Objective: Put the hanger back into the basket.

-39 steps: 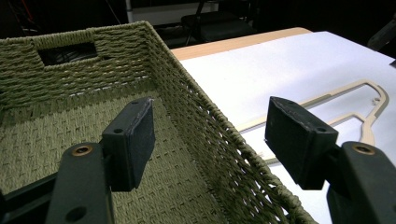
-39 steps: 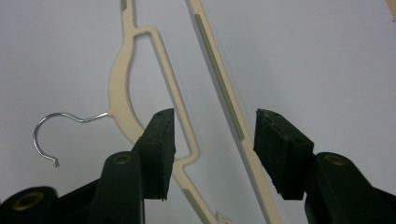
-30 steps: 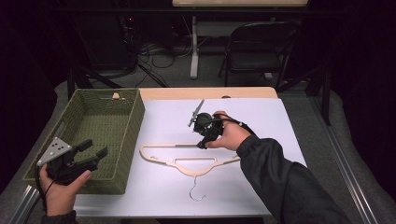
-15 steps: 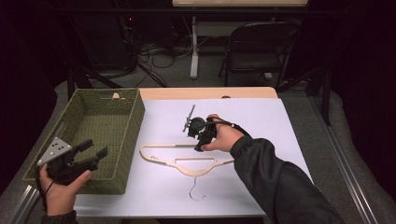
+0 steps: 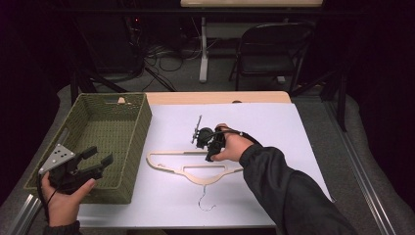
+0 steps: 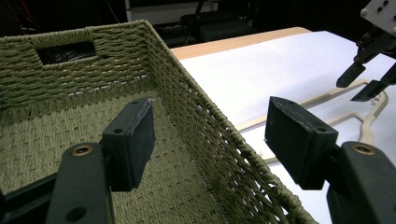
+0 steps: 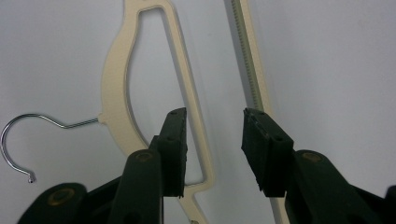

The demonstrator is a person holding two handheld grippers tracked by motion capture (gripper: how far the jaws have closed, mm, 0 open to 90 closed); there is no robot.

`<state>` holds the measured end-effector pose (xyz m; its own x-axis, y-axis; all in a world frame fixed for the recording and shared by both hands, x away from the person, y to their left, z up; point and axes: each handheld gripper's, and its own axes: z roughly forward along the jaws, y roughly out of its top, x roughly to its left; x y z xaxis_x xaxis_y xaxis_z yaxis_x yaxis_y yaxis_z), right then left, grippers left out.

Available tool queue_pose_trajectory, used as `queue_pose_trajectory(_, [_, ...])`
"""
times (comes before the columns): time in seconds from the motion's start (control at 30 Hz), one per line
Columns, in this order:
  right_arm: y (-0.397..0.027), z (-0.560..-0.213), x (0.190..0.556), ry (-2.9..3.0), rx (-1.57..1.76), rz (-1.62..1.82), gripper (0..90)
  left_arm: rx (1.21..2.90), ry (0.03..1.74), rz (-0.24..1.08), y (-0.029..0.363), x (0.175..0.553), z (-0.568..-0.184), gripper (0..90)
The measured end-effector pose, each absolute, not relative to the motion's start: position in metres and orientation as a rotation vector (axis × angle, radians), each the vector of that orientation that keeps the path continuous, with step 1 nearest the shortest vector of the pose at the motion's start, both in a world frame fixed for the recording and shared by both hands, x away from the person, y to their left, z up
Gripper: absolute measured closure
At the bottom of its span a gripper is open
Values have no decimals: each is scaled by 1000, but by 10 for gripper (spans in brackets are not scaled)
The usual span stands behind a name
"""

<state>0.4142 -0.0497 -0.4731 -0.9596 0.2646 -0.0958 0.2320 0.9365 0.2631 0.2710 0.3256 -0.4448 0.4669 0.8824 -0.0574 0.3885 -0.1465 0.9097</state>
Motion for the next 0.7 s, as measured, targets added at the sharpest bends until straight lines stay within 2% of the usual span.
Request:
queue_pose_trajectory(0.03, [-50, -476, 415, 2977, 385, 389, 642, 1739, 1092, 632, 325, 271, -445, 329])
queue_pose_trajectory(0.7, [-39, -508, 418, 3011, 283, 353, 704, 1742, 1093, 629, 325, 272, -447, 331])
